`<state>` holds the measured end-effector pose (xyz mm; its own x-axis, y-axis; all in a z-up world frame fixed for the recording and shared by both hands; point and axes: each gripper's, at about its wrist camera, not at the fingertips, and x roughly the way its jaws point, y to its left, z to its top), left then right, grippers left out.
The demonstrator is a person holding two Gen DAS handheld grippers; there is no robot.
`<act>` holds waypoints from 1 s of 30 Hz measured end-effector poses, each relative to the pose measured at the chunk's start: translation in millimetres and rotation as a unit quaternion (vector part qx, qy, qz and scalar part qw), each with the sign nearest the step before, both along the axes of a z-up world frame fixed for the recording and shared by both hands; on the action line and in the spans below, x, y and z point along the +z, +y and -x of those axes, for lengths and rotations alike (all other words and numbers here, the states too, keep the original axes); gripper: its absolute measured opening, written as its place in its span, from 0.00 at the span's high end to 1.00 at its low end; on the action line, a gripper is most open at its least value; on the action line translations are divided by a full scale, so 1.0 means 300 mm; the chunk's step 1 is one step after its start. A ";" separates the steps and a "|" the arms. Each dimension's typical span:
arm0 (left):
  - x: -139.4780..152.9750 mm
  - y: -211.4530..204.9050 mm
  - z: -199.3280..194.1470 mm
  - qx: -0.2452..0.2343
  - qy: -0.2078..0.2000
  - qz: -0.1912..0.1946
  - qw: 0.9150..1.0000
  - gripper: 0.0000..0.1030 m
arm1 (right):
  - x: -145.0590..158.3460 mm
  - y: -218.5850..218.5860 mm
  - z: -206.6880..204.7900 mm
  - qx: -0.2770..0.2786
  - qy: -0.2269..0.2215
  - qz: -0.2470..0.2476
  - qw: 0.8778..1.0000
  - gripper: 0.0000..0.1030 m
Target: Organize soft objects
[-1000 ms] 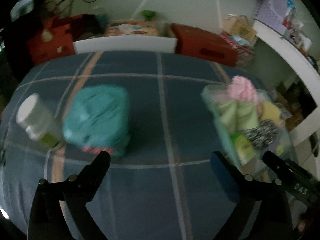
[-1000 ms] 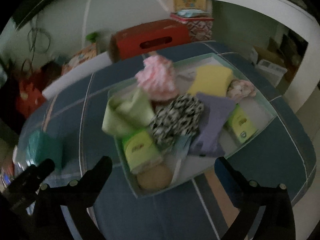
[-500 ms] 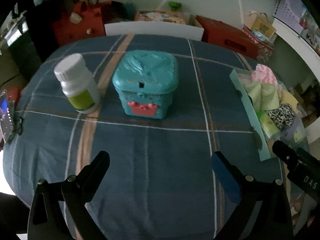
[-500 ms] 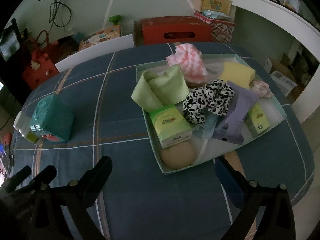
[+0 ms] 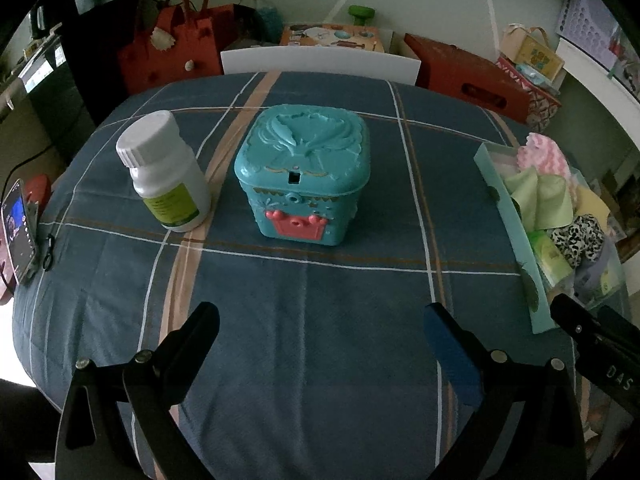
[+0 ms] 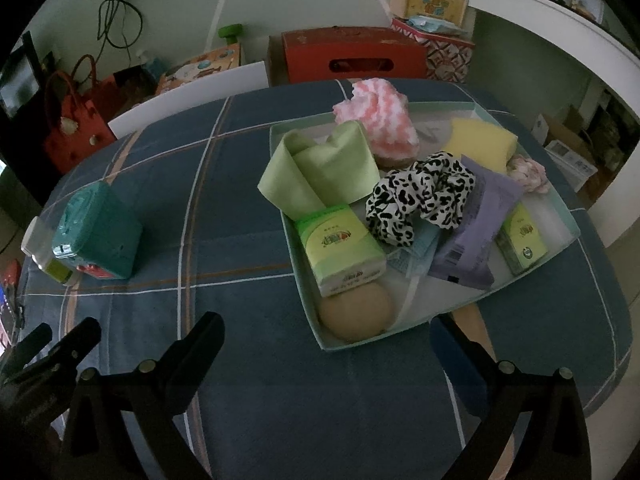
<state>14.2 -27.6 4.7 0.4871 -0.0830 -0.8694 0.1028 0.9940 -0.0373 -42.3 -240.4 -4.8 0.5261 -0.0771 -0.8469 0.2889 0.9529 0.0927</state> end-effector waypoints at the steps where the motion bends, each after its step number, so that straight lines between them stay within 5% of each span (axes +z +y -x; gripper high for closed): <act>1: -0.001 -0.001 0.000 0.000 0.000 0.000 1.000 0.02 | -0.002 -0.001 -0.001 0.000 0.000 0.000 1.000 0.00; 30: -0.029 -0.028 -0.024 -0.003 0.021 -0.030 0.999 0.02 | -0.034 -0.041 -0.015 -0.012 0.007 -0.003 1.000 0.00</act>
<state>21.4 -36.0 -4.1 0.4497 -0.0335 -0.8926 0.1084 0.9940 0.0174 -37.8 -252.8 -14.9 0.5119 -0.0848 -0.8549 0.3136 0.9449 0.0941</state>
